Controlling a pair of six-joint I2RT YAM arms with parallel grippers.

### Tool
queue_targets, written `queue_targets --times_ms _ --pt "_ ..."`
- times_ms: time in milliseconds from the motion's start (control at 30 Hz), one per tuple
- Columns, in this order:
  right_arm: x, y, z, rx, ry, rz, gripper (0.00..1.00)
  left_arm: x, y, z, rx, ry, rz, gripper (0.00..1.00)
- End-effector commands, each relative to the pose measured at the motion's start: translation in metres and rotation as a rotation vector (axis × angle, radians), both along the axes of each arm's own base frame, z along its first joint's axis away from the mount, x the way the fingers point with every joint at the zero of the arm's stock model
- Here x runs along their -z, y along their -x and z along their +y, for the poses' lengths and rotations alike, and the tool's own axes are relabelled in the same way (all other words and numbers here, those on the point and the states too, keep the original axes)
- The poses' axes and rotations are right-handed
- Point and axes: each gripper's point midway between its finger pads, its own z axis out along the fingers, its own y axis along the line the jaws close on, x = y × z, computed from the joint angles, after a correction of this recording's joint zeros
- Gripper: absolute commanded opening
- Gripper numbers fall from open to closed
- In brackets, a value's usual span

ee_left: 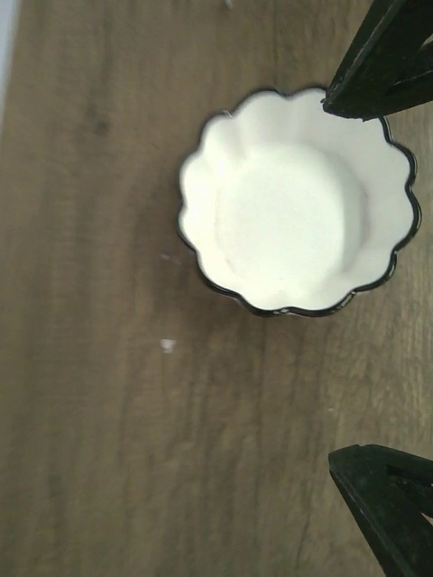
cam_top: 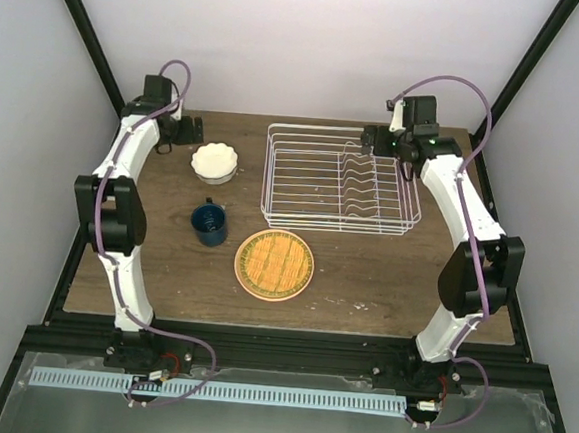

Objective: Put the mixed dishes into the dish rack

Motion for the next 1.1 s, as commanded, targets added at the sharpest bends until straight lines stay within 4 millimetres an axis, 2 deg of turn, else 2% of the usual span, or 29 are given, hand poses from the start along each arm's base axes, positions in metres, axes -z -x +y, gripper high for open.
queue_targets --times_ms 0,200,533,767,833,1000,1067 --pt "-0.011 0.009 0.016 -0.022 -0.005 0.01 1.0 0.056 0.015 0.001 0.003 0.001 0.171 1.0" --pt "-0.015 0.019 0.013 0.001 -0.007 0.028 1.0 0.094 0.015 0.002 -0.013 0.003 0.251 1.0" --pt "-0.014 0.029 0.006 0.02 0.022 0.034 1.0 0.143 0.013 -0.003 -0.027 0.022 0.343 0.97" --pt "-0.009 0.029 0.006 0.019 0.02 0.054 0.99 0.158 0.009 -0.009 -0.03 0.012 0.357 0.93" --pt "-0.006 0.03 0.006 0.019 0.022 0.063 0.99 0.162 0.008 -0.012 -0.029 0.016 0.361 0.86" --pt "0.002 0.032 0.005 0.02 0.028 0.081 0.99 0.172 0.01 -0.019 -0.023 0.038 0.382 0.45" --pt "0.005 0.033 0.005 0.019 0.031 0.087 0.99 0.175 0.012 -0.02 -0.02 0.038 0.391 0.33"
